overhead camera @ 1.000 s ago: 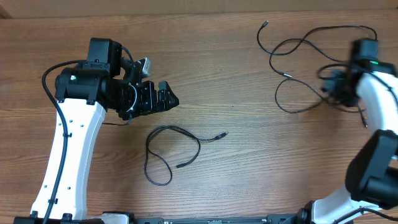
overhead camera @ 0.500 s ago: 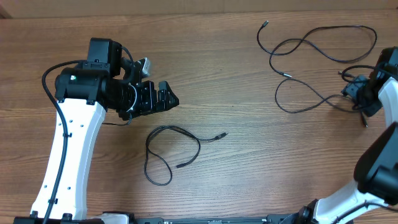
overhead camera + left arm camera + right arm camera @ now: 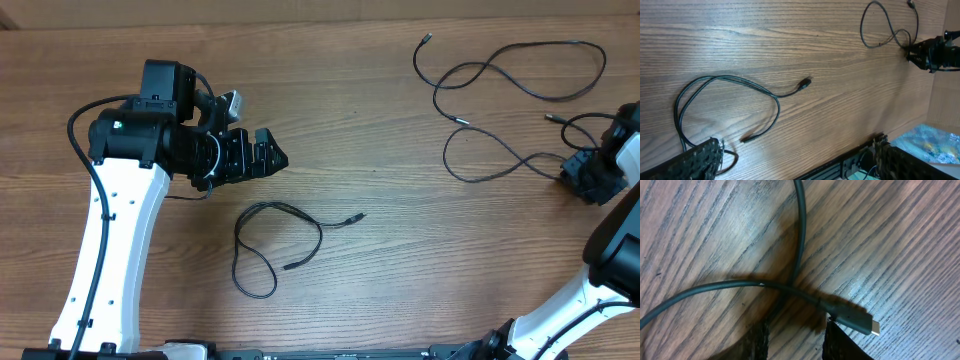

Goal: Untangle cables

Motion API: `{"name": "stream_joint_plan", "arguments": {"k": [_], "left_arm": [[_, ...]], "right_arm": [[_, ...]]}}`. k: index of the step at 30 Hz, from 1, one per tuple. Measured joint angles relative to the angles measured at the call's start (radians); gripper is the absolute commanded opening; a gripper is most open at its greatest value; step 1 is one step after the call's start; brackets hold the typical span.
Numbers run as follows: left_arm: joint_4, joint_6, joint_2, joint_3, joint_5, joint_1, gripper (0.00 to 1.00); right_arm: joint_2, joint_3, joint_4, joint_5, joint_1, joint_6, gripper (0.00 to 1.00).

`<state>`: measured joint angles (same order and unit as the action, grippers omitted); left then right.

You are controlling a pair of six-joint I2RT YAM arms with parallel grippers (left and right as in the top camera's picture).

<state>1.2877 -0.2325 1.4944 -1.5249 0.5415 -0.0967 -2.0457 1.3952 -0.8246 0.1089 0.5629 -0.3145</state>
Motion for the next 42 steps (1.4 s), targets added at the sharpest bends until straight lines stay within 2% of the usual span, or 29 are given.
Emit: {"name": "stream_joint_plan", "arguments": {"k": [9,17,18,19,20,30,31,33,36,42], "left_arm": [[-0.003,0.000,0.000,0.000,0.000,0.000,1.00],[-0.002,0.000,0.000,0.000,0.000,0.000,1.00],[-0.002,0.000,0.000,0.000,0.000,0.000,1.00],[-0.002,0.000,0.000,0.000,0.000,0.000,1.00],[-0.002,0.000,0.000,0.000,0.000,0.000,1.00],[-0.006,-0.001,0.000,0.000,0.000,0.000,1.00],[-0.006,-0.001,0.000,0.000,0.000,0.000,1.00],[-0.006,-0.001,0.000,0.000,0.000,0.000,1.00],[-0.008,-0.001,0.000,0.000,0.000,0.000,1.00],[-0.015,-0.001,0.000,0.000,0.000,0.000,1.00]], "right_arm": [[-0.013,0.000,0.122,-0.005,0.000,0.001,0.33],[-0.024,0.000,0.190,-0.089,0.000,0.000,0.36],[-0.024,0.000,0.188,-0.097,-0.002,0.001,0.38],[-0.024,0.000,0.187,-0.102,-0.002,0.001,0.47],[-0.024,0.000,0.183,-0.111,-0.005,0.002,0.50],[-0.005,0.116,-0.103,-0.185,-0.009,-0.056,0.57],[0.007,0.124,-0.138,-0.201,-0.009,-0.059,0.57],[0.038,0.131,-0.216,-0.243,-0.011,-0.065,0.51],[0.070,0.131,-0.325,-0.312,-0.028,-0.074,0.52],[0.072,0.055,-0.308,-0.360,-0.138,-0.077,0.56]]}}
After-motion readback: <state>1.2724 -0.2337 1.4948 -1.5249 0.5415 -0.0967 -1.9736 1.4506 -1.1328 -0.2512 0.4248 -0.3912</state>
